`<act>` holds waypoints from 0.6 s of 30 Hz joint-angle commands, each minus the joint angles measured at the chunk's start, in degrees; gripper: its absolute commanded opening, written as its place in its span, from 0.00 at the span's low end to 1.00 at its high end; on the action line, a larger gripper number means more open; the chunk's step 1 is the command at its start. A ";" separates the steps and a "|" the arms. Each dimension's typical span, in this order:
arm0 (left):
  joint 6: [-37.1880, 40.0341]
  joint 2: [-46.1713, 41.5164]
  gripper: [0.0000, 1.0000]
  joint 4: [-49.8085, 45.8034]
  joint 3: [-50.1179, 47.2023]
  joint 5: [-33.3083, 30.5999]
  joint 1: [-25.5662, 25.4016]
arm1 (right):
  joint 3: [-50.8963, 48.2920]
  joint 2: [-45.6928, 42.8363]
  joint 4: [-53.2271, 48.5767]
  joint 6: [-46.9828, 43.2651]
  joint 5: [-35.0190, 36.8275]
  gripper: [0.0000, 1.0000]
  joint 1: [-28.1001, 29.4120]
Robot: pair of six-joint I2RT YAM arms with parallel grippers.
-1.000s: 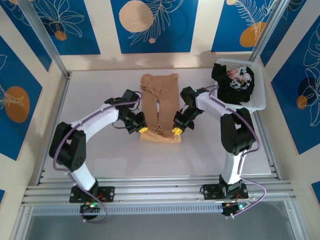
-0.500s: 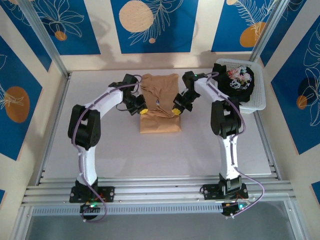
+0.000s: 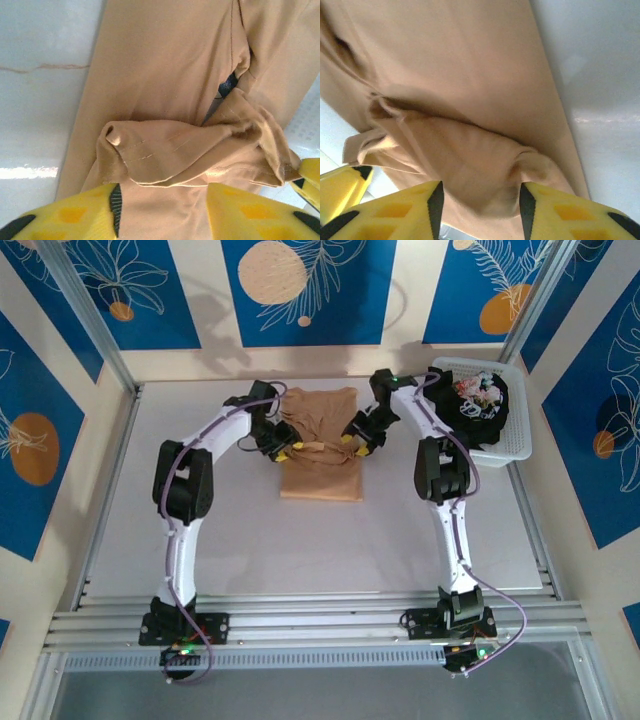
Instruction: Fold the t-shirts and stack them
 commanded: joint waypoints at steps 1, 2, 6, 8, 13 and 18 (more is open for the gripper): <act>1.20 -8.72 0.51 -2.63 -3.11 -5.27 0.67 | -0.34 -5.69 -1.42 -2.02 1.20 0.53 -0.64; 0.37 -11.94 0.51 -2.11 -6.56 -6.73 0.69 | -3.01 -8.22 -0.39 -2.04 2.14 0.53 -0.81; -4.17 -22.49 0.51 3.69 -22.99 -5.57 0.38 | -17.91 -19.01 5.14 -1.07 4.29 0.54 -0.85; -6.97 -25.48 0.51 6.46 -30.20 -3.25 0.12 | -26.14 -23.64 7.47 -0.27 4.21 0.54 -0.37; -16.77 -27.72 0.60 18.66 -42.99 2.27 -1.06 | -46.11 -33.08 15.77 3.39 1.54 0.55 1.04; -23.71 -23.66 0.68 26.49 -44.55 4.38 -2.34 | -57.60 -34.85 24.59 8.51 -3.34 0.56 1.14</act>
